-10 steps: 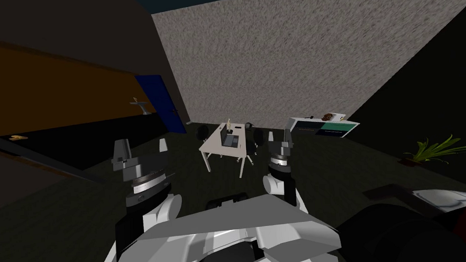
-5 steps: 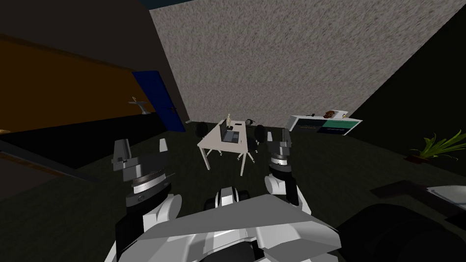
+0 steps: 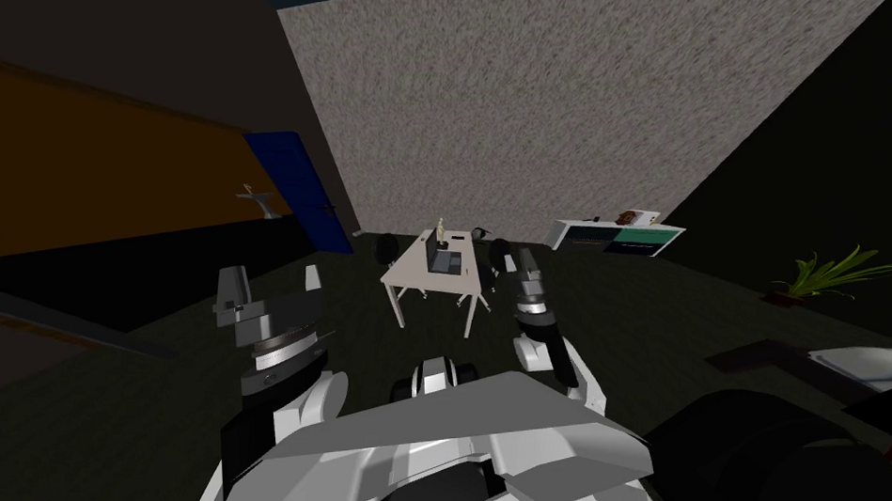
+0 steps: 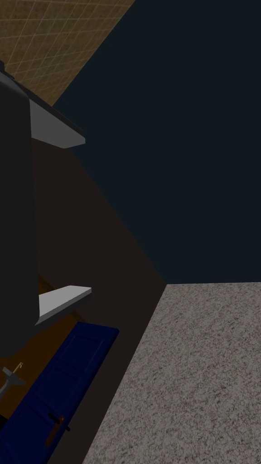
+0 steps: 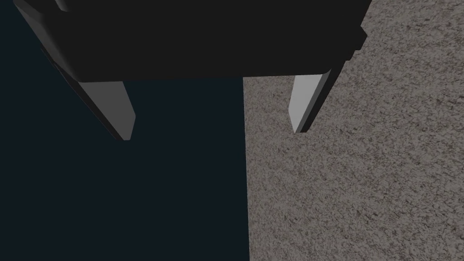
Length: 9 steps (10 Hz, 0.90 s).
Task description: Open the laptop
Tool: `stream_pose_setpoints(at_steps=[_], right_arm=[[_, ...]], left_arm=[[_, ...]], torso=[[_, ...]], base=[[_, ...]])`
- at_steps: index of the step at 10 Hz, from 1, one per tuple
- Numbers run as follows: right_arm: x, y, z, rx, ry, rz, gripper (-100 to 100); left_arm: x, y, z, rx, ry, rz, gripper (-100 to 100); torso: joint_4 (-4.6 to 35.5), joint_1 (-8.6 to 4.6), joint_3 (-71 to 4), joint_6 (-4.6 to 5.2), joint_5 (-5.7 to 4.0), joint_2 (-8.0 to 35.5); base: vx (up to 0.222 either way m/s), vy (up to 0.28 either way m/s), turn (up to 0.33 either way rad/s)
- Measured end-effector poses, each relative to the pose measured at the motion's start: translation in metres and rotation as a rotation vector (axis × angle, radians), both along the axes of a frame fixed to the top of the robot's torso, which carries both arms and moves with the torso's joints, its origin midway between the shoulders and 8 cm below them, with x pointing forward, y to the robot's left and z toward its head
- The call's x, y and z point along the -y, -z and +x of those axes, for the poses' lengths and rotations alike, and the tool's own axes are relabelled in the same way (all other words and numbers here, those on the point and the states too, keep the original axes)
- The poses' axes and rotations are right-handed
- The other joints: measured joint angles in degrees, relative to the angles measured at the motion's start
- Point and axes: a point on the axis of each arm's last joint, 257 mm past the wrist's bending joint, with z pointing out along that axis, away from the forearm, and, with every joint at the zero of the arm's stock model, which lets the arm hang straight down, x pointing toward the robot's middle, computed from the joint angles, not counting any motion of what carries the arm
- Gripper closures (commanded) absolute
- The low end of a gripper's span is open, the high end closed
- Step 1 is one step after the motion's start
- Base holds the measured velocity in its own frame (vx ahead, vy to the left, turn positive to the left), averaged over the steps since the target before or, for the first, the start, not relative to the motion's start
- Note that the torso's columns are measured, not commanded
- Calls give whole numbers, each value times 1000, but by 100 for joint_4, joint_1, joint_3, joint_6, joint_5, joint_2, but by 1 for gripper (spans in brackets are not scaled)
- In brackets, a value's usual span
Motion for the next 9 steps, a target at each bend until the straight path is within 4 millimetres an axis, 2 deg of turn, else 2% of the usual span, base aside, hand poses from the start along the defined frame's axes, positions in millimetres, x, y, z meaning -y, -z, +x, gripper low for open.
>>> stream_pose_setpoints(at_steps=[3, 9], right_arm=[[-4, 23, 18, -71, 81, -196, -100], [8, 58, 43, -166, 235, -509, -100]], left_arm=[[0, 0, 0, 0, 0, 0, 0], [0, 0, 0, 0, 0, 0, 0]], torso=[[1, -4, 2, -1, -1, 3], [2, -9, 4, 0, -3, 5]], base=[[92, 170, -80], [66, 132, -60]])
